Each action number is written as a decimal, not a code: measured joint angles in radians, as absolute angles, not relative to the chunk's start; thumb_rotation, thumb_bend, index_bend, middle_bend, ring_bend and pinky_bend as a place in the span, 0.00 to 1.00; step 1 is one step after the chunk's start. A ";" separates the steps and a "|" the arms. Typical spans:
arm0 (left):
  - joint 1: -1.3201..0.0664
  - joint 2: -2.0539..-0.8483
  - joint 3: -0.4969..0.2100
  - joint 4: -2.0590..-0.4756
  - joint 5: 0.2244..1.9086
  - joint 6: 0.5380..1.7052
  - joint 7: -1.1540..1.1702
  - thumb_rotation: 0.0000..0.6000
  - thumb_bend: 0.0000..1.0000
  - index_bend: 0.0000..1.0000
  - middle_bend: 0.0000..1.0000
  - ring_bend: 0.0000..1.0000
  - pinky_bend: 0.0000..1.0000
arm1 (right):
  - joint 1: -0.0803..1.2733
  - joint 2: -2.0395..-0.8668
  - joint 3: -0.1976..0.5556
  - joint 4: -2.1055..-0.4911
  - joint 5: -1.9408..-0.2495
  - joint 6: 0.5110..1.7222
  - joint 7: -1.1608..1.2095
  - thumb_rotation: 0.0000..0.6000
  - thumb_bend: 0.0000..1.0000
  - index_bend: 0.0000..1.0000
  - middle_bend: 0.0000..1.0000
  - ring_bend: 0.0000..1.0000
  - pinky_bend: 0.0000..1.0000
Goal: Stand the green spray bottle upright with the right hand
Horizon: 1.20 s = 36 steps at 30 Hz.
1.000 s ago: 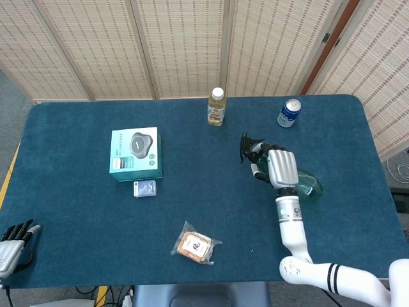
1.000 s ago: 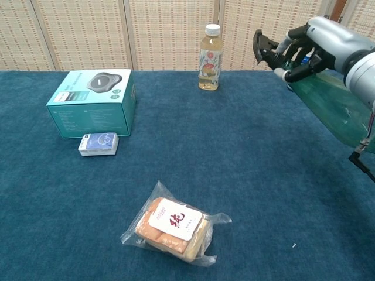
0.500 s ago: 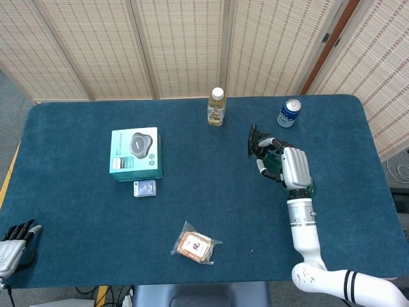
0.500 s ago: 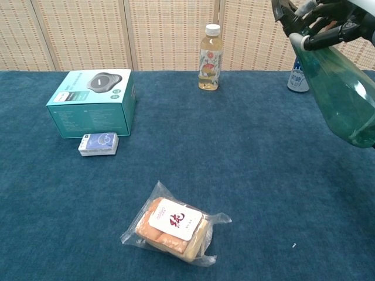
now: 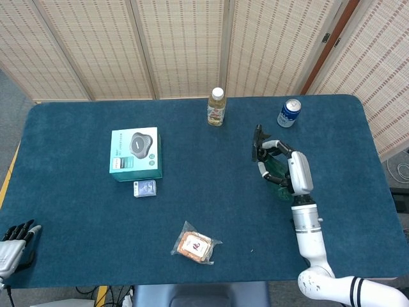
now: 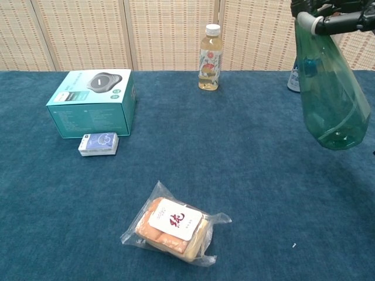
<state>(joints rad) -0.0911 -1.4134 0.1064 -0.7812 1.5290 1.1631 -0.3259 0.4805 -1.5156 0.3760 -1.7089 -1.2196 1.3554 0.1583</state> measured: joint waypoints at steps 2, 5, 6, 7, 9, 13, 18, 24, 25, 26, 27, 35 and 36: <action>-0.091 -1.415 0.107 -0.781 1.528 1.162 -0.323 1.00 0.53 0.11 0.00 0.00 0.00 | 0.470 -1.511 0.373 -1.705 -1.236 1.360 0.208 1.00 0.29 0.47 0.55 0.42 0.43; -0.090 -1.418 0.107 -0.780 1.527 1.158 -0.318 1.00 0.53 0.11 0.00 0.00 0.00 | 0.457 -1.508 0.366 -1.689 -1.265 1.364 0.290 1.00 0.29 0.47 0.55 0.42 0.43; -0.090 -1.419 0.108 -0.780 1.526 1.156 -0.316 1.00 0.53 0.11 0.00 0.00 0.00 | 0.454 -1.508 0.363 -1.681 -1.274 1.364 0.318 1.00 0.29 0.47 0.55 0.42 0.43; -0.091 -1.419 0.108 -0.780 1.526 1.154 -0.313 1.00 0.53 0.11 0.00 0.00 0.00 | 0.451 -1.508 0.359 -1.668 -1.286 1.363 0.358 1.00 0.29 0.47 0.55 0.42 0.43; -0.092 -1.421 0.109 -0.780 1.527 1.152 -0.308 1.00 0.53 0.11 0.00 0.00 0.00 | 0.447 -1.511 0.351 -1.641 -1.305 1.360 0.419 1.00 0.29 0.47 0.55 0.42 0.43; -0.093 -1.423 0.109 -0.782 1.526 1.148 -0.298 1.00 0.53 0.11 0.00 0.00 0.00 | 0.442 -1.533 0.332 -1.560 -1.351 1.359 0.556 1.00 0.29 0.47 0.54 0.42 0.43; -0.095 -1.427 0.107 -0.779 1.522 1.142 -0.295 1.00 0.53 0.11 0.00 0.00 0.00 | 0.444 -1.565 0.319 -1.476 -1.385 1.354 0.690 1.00 0.29 0.47 0.54 0.42 0.43; -0.097 -1.436 0.108 -0.769 1.518 1.125 -0.291 1.00 0.53 0.11 0.00 0.00 0.00 | 0.450 -1.599 0.308 -1.385 -1.415 1.353 0.833 1.00 0.29 0.47 0.54 0.42 0.43; -0.098 -1.438 0.108 -0.768 1.517 1.123 -0.289 1.00 0.53 0.11 0.00 0.00 0.00 | 0.451 -1.605 0.306 -1.368 -1.420 1.352 0.855 1.00 0.29 0.47 0.54 0.42 0.43; -0.099 -1.439 0.108 -0.768 1.518 1.124 -0.288 1.00 0.53 0.11 0.00 0.00 0.00 | 0.452 -1.609 0.304 -1.356 -1.423 1.352 0.869 1.00 0.29 0.47 0.54 0.42 0.43; -0.099 -1.439 0.108 -0.769 1.518 1.125 -0.287 1.00 0.53 0.11 0.00 0.00 0.00 | 0.453 -1.613 0.302 -1.345 -1.425 1.352 0.883 1.00 0.29 0.47 0.54 0.42 0.43; -0.093 -1.425 0.106 -0.796 1.516 1.142 -0.264 1.00 0.53 0.11 0.00 0.00 0.00 | 0.462 -1.648 0.283 -1.250 -1.447 1.346 0.984 1.00 0.29 0.47 0.54 0.42 0.43; -0.092 -1.422 0.106 -0.800 1.515 1.143 -0.261 1.00 0.53 0.11 0.00 0.00 0.00 | 0.464 -1.651 0.282 -1.242 -1.449 1.346 0.992 1.00 0.29 0.47 0.54 0.42 0.43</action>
<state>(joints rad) -0.0920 -1.4221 0.1057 -0.8001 1.5147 1.1432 -0.2609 0.4638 -1.6512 0.2815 -1.2423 -1.4490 1.3456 0.9921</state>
